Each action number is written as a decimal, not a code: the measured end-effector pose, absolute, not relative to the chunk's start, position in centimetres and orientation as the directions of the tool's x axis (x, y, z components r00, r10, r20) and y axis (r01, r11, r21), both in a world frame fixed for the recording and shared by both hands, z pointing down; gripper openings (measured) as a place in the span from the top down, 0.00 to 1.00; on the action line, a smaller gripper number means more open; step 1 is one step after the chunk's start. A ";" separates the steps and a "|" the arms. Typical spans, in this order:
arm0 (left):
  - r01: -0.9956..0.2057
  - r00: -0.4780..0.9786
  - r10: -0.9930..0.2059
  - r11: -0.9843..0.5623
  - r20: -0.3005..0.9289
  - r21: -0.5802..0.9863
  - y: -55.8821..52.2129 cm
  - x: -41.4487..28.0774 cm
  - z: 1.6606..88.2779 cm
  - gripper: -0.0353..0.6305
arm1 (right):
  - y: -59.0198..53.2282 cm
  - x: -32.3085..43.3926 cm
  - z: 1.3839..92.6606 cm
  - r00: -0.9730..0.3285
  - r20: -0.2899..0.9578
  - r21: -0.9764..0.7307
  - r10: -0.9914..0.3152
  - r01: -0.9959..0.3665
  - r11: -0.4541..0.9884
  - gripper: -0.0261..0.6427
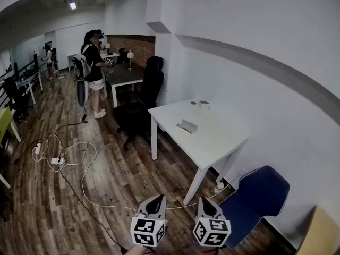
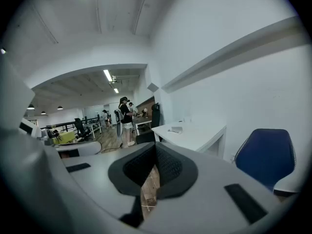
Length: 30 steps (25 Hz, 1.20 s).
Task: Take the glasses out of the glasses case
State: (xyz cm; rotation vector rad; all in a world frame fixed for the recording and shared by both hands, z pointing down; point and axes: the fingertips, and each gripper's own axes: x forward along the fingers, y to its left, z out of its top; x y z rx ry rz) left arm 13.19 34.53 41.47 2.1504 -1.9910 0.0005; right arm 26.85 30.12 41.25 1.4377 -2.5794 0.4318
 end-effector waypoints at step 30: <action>-0.984 0.038 -0.980 -0.003 0.194 0.176 28.9 13.2 44.3 0.92 | 22.9 27.6 45.7 -0.543 0.307 -0.303 -0.782 -0.834 0.461 0.91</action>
